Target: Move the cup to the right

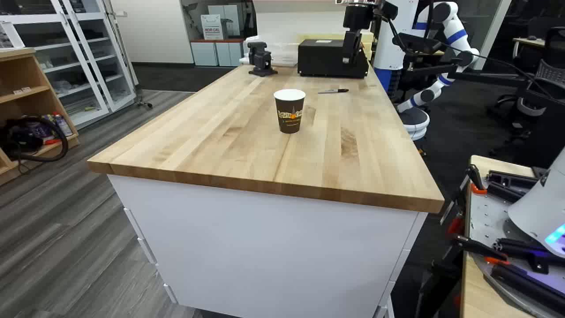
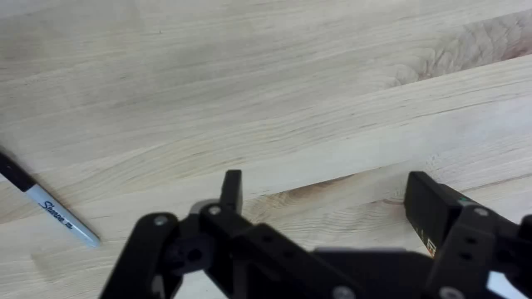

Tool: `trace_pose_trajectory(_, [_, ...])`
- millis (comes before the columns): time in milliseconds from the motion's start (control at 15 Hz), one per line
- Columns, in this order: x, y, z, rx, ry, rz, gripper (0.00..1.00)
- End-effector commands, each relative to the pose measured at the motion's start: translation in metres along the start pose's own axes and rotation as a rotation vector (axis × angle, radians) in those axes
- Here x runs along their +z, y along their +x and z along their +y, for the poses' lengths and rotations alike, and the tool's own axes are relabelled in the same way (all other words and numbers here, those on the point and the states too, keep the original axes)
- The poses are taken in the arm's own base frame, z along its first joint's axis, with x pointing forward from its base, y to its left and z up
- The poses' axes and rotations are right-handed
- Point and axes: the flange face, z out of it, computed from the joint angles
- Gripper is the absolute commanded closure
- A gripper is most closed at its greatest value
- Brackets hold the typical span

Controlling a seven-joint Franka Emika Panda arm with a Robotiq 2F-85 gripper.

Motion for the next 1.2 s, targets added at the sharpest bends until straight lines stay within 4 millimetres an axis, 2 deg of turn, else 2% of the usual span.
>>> trace_pose_trajectory(0, [0.000, 0.000, 0.000, 0.000, 0.000, -0.001, 0.00])
trace_pose_trajectory(1133, [0.012, 0.001, 0.002, 0.003, 0.009, -0.020, 0.00])
